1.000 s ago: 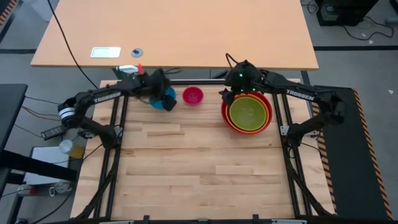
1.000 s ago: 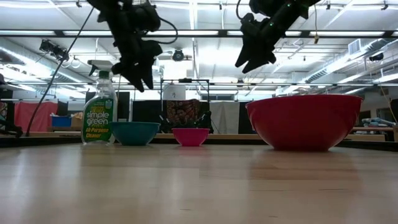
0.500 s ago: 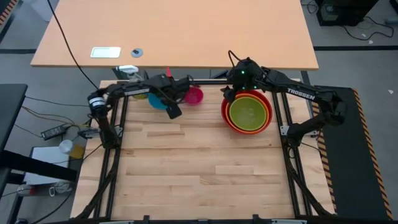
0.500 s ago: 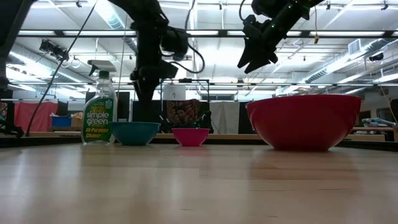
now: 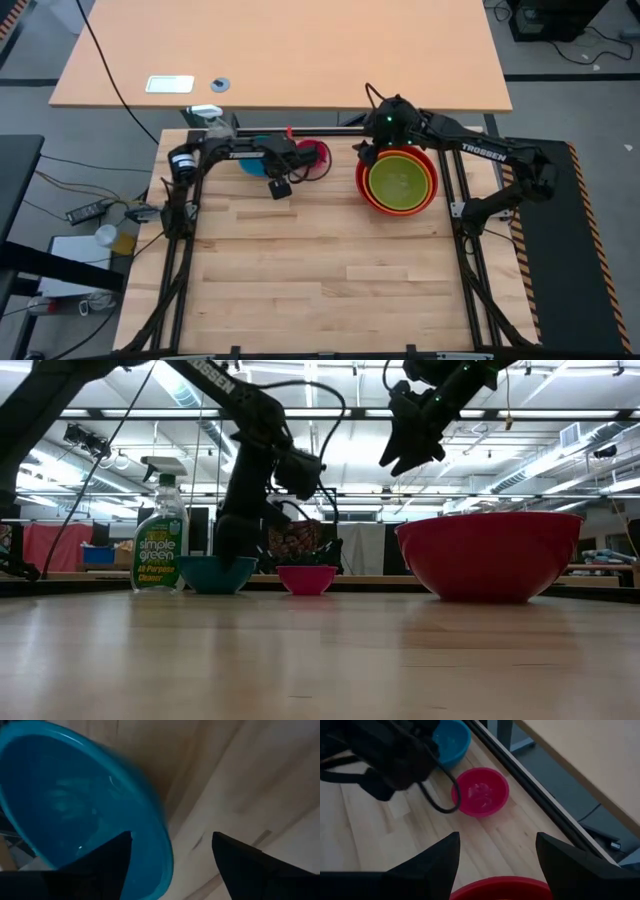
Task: Nest bowls inside each other
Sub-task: Stack the blue bowl on top of the green bowl
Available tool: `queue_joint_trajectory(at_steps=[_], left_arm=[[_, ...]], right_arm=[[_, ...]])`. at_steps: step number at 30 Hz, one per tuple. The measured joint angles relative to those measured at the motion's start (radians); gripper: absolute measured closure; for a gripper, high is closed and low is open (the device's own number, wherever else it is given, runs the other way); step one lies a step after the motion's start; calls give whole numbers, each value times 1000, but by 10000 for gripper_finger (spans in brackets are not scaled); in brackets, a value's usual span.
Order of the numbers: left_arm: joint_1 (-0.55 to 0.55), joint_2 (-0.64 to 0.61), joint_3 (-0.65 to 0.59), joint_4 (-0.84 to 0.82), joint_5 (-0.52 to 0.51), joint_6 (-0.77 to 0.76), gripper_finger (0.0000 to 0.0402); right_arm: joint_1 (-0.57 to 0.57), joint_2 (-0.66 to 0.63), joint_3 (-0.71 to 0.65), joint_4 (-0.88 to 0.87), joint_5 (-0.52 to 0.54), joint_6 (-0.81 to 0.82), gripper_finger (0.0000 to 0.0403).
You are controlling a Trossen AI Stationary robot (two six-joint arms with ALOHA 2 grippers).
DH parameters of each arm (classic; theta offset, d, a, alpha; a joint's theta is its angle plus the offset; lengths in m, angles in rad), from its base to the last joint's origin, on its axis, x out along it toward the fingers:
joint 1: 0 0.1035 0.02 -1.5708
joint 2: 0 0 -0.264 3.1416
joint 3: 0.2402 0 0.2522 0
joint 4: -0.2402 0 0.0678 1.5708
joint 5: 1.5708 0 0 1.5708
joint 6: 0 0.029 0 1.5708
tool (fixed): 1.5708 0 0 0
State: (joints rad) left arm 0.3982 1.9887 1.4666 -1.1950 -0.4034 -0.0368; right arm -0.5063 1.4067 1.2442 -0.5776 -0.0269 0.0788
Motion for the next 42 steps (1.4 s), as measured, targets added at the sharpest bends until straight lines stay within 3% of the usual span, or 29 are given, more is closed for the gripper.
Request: queue_joint_trajectory(at_steps=[6,9,24,34,42], left_arm=[[29,39,-1,1,61,4,134],[44,43,-1,2,85,4,159],[38,37,0,-50,154,30,385],[-74,-76,-2,-79,160,102,390],[-270,-229,-2,31,25,421,391]], right_arm=[[21,0,0,9,0,5,138],[31,0,0,10,0,18,138],[47,-7,0,23,5,61,138],[49,-6,0,13,-69,156,138],[39,-5,0,15,-121,288,137]])
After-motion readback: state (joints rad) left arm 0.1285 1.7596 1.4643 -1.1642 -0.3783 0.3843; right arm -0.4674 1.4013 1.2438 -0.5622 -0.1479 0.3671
